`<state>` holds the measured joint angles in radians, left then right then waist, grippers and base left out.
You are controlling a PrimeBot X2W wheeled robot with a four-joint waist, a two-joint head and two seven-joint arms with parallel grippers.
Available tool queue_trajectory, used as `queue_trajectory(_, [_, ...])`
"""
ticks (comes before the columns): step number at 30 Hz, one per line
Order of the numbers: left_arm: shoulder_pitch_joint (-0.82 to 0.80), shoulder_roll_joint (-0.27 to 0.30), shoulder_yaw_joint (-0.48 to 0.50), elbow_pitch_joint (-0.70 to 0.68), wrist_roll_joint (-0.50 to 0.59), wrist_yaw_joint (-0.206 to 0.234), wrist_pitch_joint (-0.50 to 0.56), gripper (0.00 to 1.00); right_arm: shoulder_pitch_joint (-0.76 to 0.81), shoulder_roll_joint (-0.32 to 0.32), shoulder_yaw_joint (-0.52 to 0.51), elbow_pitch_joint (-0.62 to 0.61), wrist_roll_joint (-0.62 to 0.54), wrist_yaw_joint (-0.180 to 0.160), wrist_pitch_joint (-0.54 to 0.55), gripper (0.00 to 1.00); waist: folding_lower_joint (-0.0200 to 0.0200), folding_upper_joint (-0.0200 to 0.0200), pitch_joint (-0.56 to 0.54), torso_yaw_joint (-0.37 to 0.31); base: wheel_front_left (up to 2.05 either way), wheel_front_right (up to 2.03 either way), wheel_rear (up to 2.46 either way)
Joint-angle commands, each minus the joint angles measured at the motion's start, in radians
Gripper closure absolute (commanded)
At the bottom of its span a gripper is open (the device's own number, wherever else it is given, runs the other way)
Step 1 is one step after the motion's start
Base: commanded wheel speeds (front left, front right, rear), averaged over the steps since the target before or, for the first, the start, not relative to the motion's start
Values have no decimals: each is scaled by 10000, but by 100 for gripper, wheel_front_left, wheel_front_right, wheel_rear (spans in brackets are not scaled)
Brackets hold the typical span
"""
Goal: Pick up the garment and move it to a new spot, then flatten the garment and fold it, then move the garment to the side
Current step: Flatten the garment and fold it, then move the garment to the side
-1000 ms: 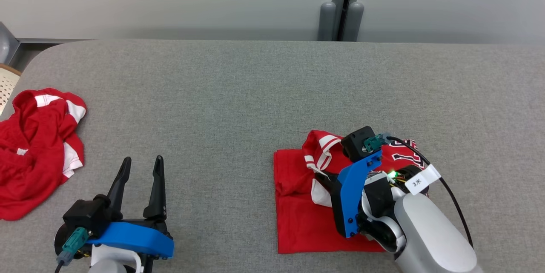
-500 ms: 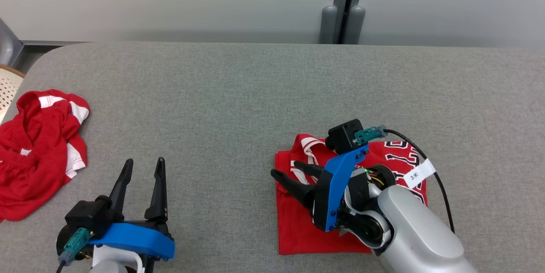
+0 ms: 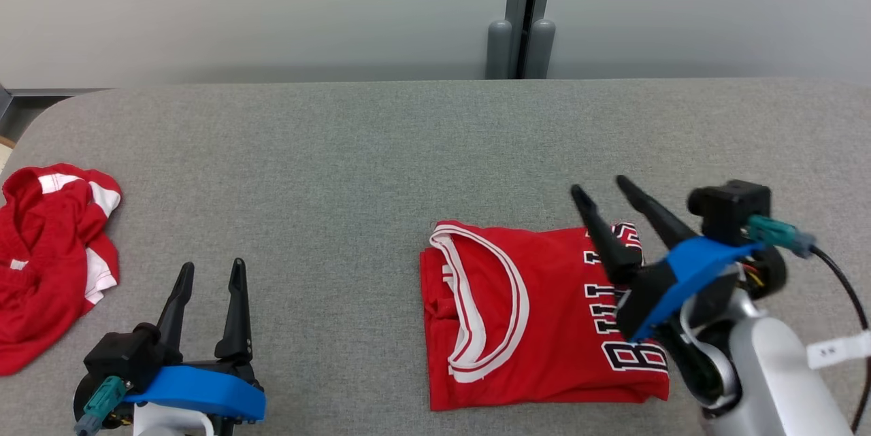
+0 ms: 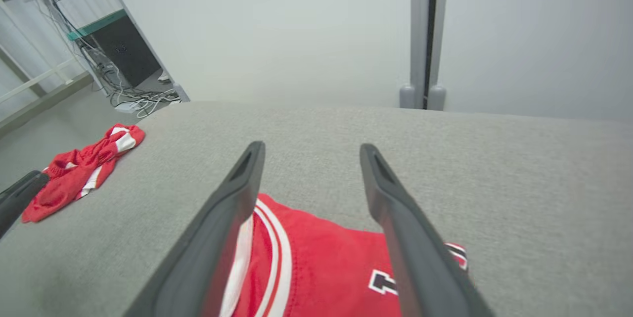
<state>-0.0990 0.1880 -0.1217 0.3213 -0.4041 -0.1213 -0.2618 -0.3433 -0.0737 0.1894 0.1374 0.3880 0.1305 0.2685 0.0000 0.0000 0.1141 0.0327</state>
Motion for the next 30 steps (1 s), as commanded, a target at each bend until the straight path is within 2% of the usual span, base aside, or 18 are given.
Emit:
queue_trajectory(1, [64,-13,71,-74,66,-43,-40,0,595,-20,-613,-449,-570,5,-293,0,0,0,-6,-37,0,0,0])
queue_trajectory(7, [174,-63,217,-160,121,-49,-40,0,2062,51,-2320,-1358,-2290,5,-1630,0,0,0,-95,-137,0,0,0])
queue_trajectory(15, [415,-157,321,-236,307,-56,-40,0,3240,174,-2811,-1269,-2783,4,-3053,0,0,0,-383,-179,0,0,0])
queue_trajectory(30, [1035,-229,315,-66,586,48,-40,0,3620,231,-3092,-928,-2709,4,-3111,0,0,0,-1065,-163,0,0,0])
